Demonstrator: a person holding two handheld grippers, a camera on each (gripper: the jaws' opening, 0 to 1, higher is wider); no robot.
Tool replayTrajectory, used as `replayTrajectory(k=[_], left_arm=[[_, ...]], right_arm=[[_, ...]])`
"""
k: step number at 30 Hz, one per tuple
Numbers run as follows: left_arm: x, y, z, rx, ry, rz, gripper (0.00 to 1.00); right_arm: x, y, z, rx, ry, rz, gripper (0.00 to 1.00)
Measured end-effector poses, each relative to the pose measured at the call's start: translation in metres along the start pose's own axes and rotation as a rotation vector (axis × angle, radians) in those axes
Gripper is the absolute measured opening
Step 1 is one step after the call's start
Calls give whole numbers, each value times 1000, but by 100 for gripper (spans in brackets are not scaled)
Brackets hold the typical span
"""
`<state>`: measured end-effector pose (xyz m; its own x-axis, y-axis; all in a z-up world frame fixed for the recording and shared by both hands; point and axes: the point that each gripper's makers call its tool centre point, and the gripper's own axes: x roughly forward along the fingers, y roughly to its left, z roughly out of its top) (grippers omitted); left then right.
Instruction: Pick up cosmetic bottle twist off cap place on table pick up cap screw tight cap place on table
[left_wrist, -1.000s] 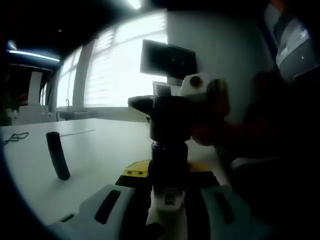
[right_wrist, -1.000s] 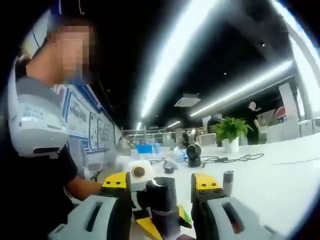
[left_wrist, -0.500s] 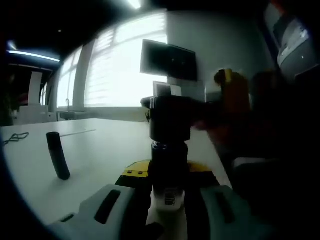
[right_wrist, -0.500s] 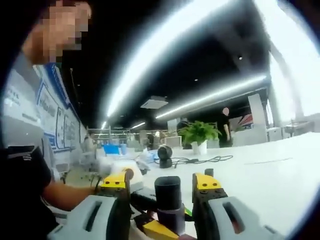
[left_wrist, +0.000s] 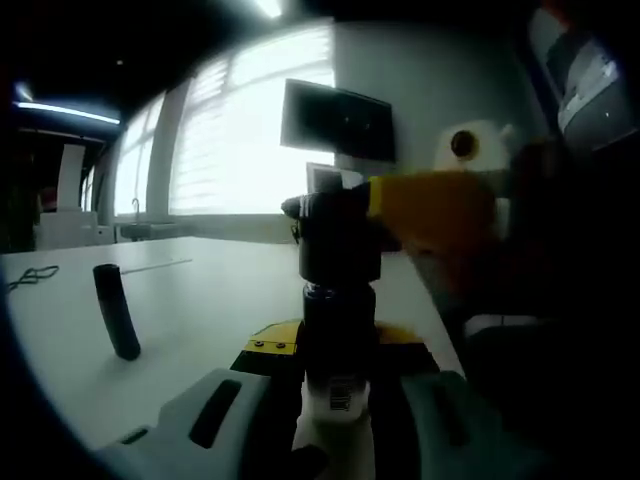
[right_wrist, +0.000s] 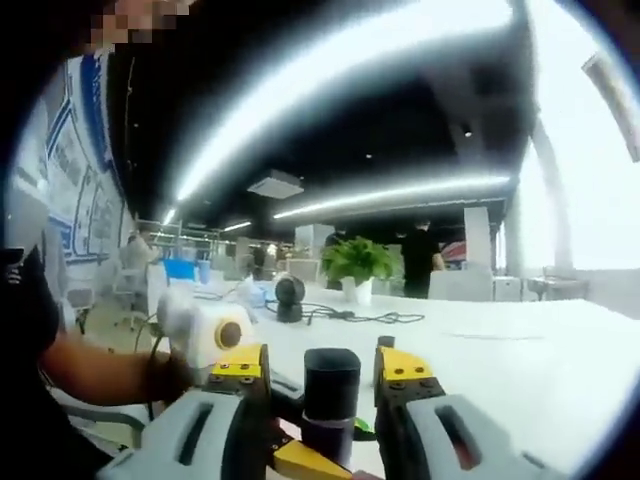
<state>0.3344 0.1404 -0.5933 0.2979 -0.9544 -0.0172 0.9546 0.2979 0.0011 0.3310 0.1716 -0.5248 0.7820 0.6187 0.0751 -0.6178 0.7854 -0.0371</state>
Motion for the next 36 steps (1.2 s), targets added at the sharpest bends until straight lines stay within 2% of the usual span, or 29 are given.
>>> replayTrajectory(k=[4,6,15,36], left_arm=[[0,0,0,1,0,0,14],[0,0,0,0,0,0,14],[0,0,-1,-2,2,-2,14],[1,1,0,2,2,-1,14]], right_arm=[[2,-3,1,-28,3,-22,24],[1,-7,2,-57,-8,-36,16],[1,-8,1,-56,-13,26,15],[3,-1,1,-6,-48,313,15]])
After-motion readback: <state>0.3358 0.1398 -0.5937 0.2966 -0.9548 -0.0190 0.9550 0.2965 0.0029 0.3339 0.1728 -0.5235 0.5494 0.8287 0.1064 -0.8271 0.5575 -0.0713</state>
